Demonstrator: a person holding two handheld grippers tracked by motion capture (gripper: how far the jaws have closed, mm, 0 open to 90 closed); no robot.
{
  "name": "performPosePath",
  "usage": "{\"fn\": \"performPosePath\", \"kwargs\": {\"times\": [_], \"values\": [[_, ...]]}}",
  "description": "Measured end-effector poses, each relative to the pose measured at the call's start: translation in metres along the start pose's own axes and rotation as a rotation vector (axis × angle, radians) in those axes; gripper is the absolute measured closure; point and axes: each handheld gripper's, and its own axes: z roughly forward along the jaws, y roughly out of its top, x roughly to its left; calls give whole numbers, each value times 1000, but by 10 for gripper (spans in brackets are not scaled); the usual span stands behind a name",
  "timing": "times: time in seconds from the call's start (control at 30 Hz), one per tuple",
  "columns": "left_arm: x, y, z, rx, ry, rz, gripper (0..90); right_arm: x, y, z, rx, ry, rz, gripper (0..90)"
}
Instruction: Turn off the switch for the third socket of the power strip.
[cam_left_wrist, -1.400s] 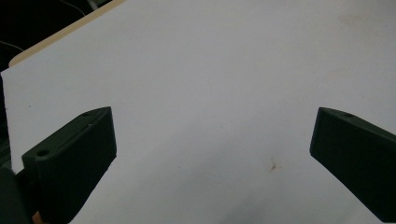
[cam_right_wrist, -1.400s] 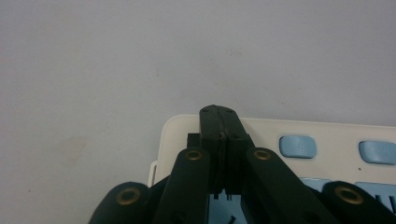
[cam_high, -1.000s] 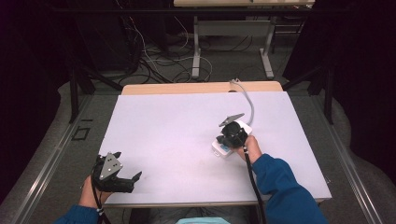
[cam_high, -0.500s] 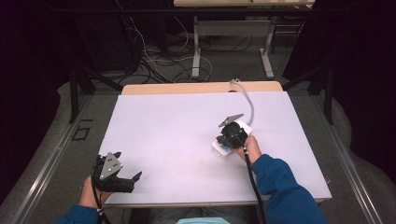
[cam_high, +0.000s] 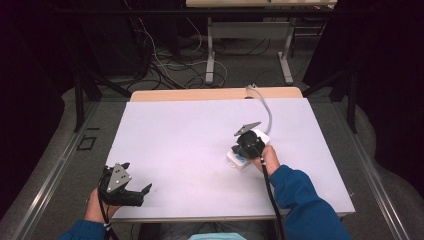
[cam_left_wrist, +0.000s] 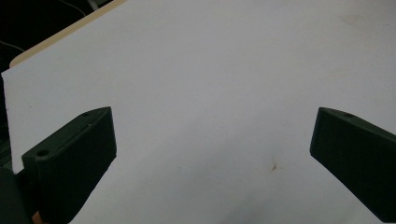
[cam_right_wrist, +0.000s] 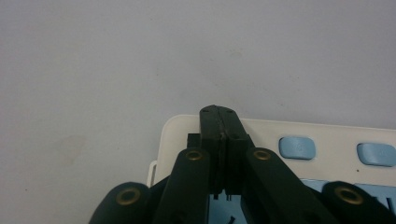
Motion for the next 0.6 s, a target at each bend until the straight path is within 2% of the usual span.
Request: {"fn": "performPosePath", "kwargs": {"times": [0.37,0.43,0.47,0.6], "values": [[0,0,0,2,3,3,4,1,0,0,-4,0,5,900],[0,0,0,-1,3,2,4,1,1,-1,15,1,3,900],[0,0,0,1,4,2,4,1,0,1,-4,-2,5,900],[0,0,0,2,2,4,4,1,0,0,0,1,3,900]]}}
